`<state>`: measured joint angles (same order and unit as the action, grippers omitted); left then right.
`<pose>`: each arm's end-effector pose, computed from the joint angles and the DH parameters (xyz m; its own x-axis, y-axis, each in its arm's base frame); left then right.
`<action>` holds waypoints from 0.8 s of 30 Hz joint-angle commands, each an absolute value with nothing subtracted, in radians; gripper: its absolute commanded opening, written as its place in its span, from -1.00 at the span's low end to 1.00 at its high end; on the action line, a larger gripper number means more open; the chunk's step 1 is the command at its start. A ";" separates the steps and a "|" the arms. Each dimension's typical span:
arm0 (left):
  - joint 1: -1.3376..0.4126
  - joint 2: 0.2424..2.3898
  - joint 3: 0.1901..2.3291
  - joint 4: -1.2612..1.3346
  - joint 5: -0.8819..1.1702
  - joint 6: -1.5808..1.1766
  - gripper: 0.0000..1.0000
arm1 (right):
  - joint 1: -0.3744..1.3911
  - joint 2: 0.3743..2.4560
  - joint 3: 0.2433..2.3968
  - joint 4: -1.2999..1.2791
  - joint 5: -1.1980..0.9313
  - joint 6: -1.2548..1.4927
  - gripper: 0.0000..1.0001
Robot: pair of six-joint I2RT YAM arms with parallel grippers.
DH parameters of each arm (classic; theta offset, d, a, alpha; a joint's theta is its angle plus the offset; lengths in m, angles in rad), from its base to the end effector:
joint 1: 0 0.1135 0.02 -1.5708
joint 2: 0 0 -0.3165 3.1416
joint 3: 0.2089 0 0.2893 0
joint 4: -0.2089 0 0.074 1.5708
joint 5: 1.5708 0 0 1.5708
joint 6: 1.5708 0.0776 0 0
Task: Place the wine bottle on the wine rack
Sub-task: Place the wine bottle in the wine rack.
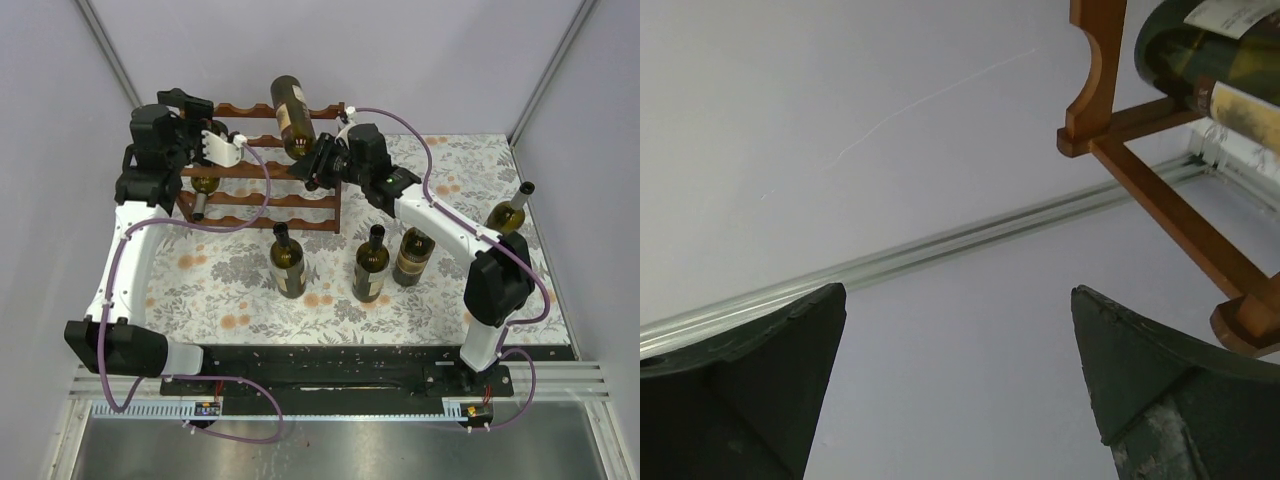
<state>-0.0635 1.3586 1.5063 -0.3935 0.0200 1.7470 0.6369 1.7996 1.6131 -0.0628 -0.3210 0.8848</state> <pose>0.3706 -0.0251 0.4870 0.1241 0.9784 0.1652 0.2246 -0.1899 0.9558 0.4068 0.3314 0.3918 -0.7525 0.3567 -0.5536 -0.3597 0.4816 0.7992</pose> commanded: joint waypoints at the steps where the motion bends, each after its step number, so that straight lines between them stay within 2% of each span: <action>1: -0.048 1.321 1.646 -0.547 0.164 1.543 0.98 | 0.643 1.687 1.600 0.106 -0.316 0.847 -1.00; 5: -0.041 1.316 1.666 -0.637 0.233 1.485 0.98 | 0.643 1.655 1.571 0.077 -0.324 0.836 -1.00; 13: -0.041 1.281 1.611 -0.637 0.261 1.488 0.98 | 0.641 1.586 1.480 0.086 -0.301 0.775 -1.00; 24: -0.041 1.252 1.569 -0.635 0.267 1.509 0.98 | 0.617 1.601 1.431 0.133 -0.290 0.735 -1.00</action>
